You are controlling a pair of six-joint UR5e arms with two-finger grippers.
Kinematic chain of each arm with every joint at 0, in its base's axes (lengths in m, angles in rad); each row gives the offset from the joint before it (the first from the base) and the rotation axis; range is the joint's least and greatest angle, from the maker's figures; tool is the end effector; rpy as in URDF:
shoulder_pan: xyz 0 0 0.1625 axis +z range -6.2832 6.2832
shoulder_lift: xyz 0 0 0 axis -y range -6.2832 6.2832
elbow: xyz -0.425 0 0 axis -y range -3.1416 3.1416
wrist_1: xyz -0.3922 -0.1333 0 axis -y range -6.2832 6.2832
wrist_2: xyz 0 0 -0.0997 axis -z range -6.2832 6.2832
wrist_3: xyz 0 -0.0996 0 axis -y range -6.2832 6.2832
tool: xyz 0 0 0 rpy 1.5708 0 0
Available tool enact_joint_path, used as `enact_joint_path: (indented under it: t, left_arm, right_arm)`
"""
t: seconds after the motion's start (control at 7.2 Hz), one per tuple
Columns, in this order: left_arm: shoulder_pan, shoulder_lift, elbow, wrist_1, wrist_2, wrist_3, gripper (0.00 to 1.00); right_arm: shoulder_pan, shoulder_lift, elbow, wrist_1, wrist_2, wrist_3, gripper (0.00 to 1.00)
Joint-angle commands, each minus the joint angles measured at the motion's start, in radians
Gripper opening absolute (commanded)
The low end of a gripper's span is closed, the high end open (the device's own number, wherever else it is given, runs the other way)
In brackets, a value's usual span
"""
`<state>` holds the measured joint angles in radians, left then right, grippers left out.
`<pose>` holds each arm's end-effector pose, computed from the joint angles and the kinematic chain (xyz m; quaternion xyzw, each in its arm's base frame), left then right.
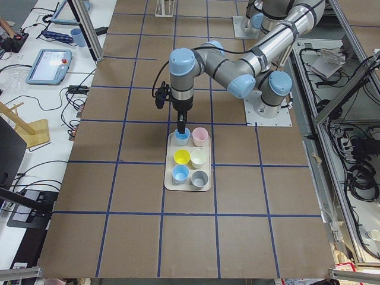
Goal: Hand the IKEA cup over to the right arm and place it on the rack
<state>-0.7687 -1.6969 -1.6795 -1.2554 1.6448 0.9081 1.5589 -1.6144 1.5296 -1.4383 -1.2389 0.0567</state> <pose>0.3022 -0.4675 0.4019 0.0514 0.9972 0.0015 0.0546 0.1602 -0.4693 0.5215 0.0377 0.9853 0.0272 0.1646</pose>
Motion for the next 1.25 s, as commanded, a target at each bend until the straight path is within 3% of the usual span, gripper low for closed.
enact_joint_path:
  t: [0.0,0.14,0.42,0.56,0.83,1.11]
  left_arm:
    - [0.130,-0.132,0.018,0.108,-0.046,0.208,1.00]
    - [0.208,-0.195,0.020,0.116,-0.109,0.310,1.00]
    - [0.255,-0.271,0.024,0.142,-0.112,0.353,1.00]
    - [0.288,-0.291,0.038,0.154,-0.114,0.391,1.00]
    - [0.302,-0.364,0.121,0.139,-0.132,0.390,1.00]
    - [0.295,-0.374,0.107,0.123,-0.129,0.376,1.00]
  right_arm:
    - [-0.010,0.002,-0.002,-0.004,0.128,0.003,1.00]
    - [-0.023,0.004,0.009,0.001,0.177,0.002,1.00]
    - [-0.034,0.046,0.015,-0.005,0.379,-0.001,1.00]
    - [-0.055,0.059,0.017,-0.001,0.401,-0.012,1.00]
    - [-0.069,0.060,0.017,0.001,0.545,-0.017,1.00]
    - [-0.100,0.077,0.026,0.003,0.697,-0.043,1.00]
